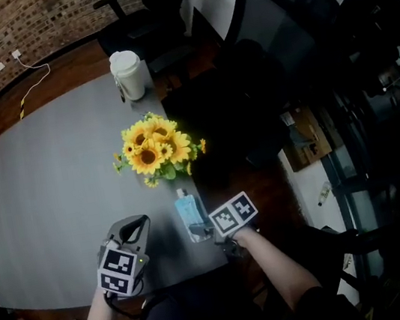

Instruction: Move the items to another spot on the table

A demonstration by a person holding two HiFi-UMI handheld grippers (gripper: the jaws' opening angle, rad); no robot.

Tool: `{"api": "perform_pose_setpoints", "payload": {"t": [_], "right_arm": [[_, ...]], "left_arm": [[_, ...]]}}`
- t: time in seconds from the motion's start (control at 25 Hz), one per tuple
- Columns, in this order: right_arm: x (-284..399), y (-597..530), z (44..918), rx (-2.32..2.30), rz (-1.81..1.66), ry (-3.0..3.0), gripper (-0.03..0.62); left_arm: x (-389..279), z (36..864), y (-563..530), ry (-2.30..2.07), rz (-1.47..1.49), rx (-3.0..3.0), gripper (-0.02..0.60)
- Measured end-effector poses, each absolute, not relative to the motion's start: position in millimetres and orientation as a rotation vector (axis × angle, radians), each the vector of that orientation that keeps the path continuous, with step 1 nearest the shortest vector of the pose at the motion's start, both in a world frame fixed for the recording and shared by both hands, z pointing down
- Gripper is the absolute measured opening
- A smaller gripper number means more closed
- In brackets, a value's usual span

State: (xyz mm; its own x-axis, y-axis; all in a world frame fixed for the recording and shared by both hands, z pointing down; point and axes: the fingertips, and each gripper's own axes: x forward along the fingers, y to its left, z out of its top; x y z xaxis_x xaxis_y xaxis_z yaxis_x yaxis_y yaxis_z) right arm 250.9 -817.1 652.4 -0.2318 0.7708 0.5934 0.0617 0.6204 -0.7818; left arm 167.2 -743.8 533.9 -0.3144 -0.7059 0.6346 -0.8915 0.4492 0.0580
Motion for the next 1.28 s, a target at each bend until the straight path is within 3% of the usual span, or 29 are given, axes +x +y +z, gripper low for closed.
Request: {"api": "perform_pose_setpoints", "payload": {"t": [0.4, 0.96, 1.04, 1.28], "right_arm": [[252, -814, 648, -0.71, 0.644, -1.735, 0.133], [253, -830, 653, -0.613, 0.244, -1.79, 0.134], [253, -830, 654, -0.616, 0.188, -1.785, 0.172], [252, -838, 651, -0.549, 0.221, -1.809, 0.18]], "left_arm": [[168, 535, -742, -2.088, 0.374, 1.379, 0.006], [180, 547, -751, -2.013, 0.5, 1.48, 0.007], [180, 546, -755, -2.009, 0.509, 1.497, 0.006], [179, 546, -758, -2.006, 0.509, 1.506, 0.006]]}}
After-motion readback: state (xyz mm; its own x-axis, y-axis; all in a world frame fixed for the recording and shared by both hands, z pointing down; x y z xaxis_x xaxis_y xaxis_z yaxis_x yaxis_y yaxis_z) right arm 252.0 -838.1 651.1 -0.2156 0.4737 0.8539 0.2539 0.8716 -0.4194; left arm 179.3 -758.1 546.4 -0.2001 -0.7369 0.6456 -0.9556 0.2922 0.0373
